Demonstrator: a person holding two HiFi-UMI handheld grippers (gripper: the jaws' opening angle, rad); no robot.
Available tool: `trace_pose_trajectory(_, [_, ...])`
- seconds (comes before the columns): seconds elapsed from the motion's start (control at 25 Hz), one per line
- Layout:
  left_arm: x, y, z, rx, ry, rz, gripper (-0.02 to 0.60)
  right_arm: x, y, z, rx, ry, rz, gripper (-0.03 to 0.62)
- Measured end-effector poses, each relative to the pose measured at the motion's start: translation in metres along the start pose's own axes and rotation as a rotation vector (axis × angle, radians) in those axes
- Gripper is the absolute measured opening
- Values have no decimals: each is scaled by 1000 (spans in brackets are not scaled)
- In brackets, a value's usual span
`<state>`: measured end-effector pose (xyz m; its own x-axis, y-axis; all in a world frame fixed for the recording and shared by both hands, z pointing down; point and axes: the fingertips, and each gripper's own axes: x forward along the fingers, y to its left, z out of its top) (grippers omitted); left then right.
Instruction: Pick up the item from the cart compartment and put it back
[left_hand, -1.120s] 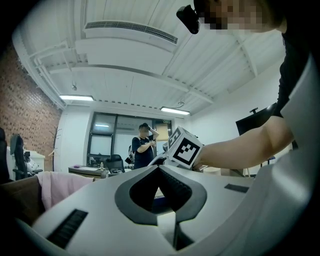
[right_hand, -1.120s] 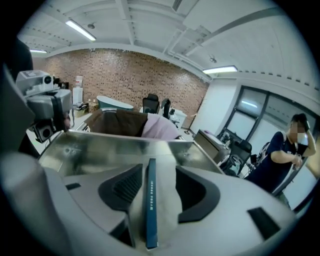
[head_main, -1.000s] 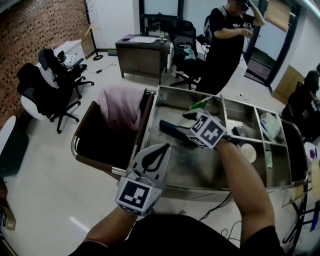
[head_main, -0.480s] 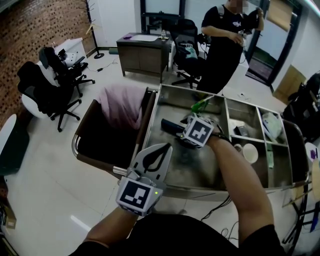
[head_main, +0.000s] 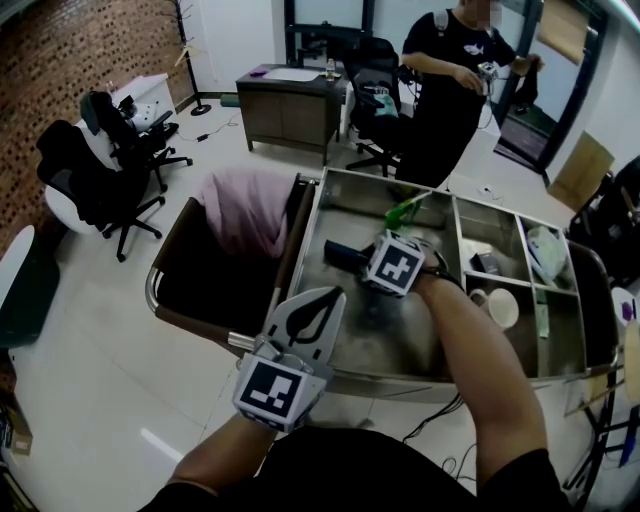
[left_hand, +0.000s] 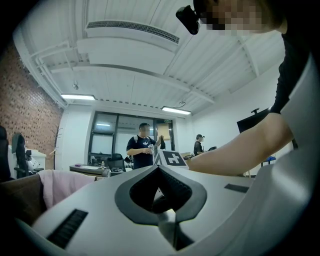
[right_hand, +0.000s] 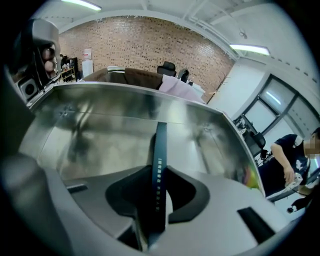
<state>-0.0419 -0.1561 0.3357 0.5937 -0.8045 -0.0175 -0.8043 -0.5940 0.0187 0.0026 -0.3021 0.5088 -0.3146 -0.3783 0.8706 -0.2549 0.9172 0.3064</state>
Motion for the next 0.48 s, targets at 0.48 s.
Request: trace_pose_trajectory(0.48, [1, 0, -1, -1, -3, -1, 0, -19, -4, 10, 51, -85, -29, 107])
